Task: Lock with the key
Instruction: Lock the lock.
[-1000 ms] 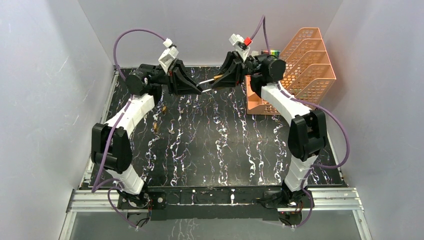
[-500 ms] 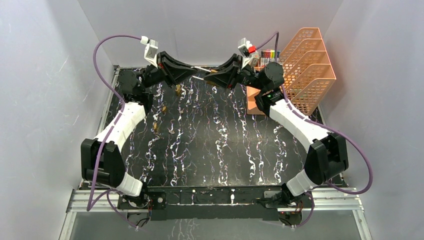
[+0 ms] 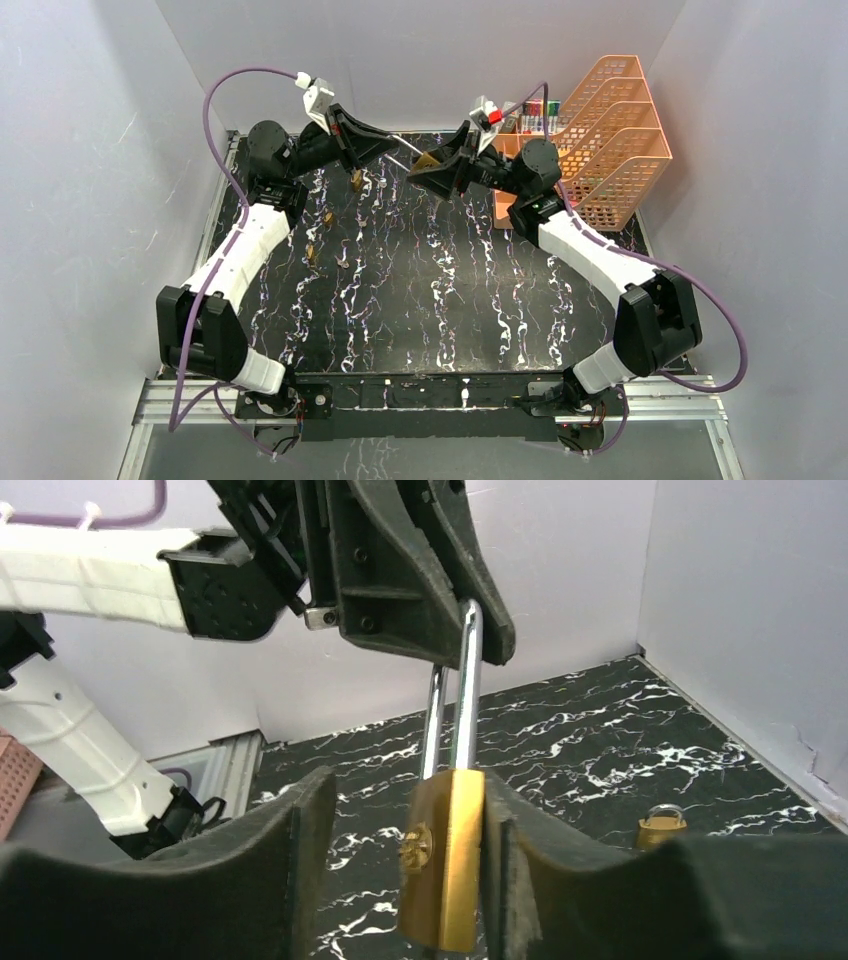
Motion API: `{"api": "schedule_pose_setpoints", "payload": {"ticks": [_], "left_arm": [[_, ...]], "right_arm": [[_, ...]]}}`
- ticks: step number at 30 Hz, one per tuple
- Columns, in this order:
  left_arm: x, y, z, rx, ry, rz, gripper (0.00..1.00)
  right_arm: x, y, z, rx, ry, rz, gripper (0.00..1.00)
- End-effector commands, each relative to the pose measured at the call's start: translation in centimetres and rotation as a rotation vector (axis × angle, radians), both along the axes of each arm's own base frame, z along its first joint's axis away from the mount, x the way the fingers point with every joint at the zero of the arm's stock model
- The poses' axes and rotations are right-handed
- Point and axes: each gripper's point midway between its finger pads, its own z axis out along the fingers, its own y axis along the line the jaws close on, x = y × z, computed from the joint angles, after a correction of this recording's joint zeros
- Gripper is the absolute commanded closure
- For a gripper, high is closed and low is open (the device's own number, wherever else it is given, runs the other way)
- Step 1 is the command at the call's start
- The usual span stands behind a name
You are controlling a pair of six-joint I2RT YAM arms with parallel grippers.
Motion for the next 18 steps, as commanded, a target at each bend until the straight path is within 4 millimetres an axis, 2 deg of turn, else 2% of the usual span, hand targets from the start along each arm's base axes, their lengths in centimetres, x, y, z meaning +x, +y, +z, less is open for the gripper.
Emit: {"api": "schedule_pose_setpoints", "payload": {"ticks": [1,8,12,18], "left_arm": [[1.2,2.5,4.6,0.042,-0.17,0.247,1.0],[0.8,2.4,4.8,0.094,-0.209,0.292,1.0],[0.3,2.3,5.1,0.108,-0.229,0.289,1.0],[-0.4,2.6,5.6,0.113,-0.243,0.291,1.0]], "right_arm": [[-3.7,-1.2,3.4,0.054,-0.148,0.05,0.34],[-4.1,-1.6,2.2,0.049,-0.154,0.035,0.15],[-4.2,-2.1,1.6,0.05,-0.178,0.006,0.12],[-3.2,-2.5,0.2,0.005,-0.182,-0.053,0.13]]}}
